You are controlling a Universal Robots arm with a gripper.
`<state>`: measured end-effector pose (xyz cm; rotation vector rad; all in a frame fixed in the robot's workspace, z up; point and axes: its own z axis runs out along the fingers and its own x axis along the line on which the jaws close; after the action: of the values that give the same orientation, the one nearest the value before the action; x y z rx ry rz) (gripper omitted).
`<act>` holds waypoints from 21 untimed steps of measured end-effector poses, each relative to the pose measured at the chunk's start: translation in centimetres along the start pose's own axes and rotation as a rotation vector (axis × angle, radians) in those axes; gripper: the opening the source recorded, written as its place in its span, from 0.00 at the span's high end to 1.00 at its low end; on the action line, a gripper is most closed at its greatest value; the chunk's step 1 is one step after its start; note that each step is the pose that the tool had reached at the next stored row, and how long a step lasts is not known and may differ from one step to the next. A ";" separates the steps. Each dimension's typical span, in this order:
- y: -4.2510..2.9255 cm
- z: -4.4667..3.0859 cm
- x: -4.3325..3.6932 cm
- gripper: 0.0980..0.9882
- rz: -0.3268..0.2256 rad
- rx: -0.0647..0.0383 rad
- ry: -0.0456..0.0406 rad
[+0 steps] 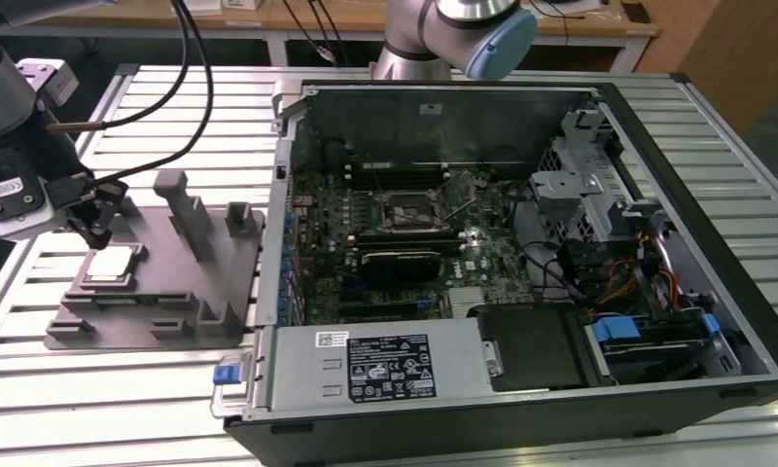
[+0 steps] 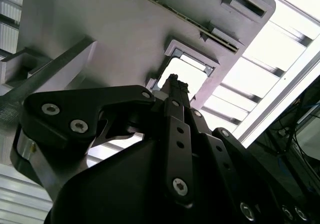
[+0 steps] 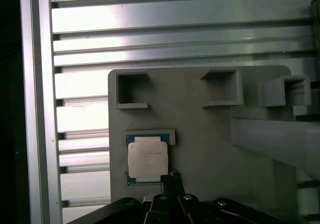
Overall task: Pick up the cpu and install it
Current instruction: 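Pick up the cpu and move it towards the insertion slot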
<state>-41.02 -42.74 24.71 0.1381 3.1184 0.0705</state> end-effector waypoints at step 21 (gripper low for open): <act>0.21 0.49 0.21 0.99 0.000 -0.001 0.0001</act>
<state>-41.20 -42.49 24.23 0.1381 3.1184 0.0722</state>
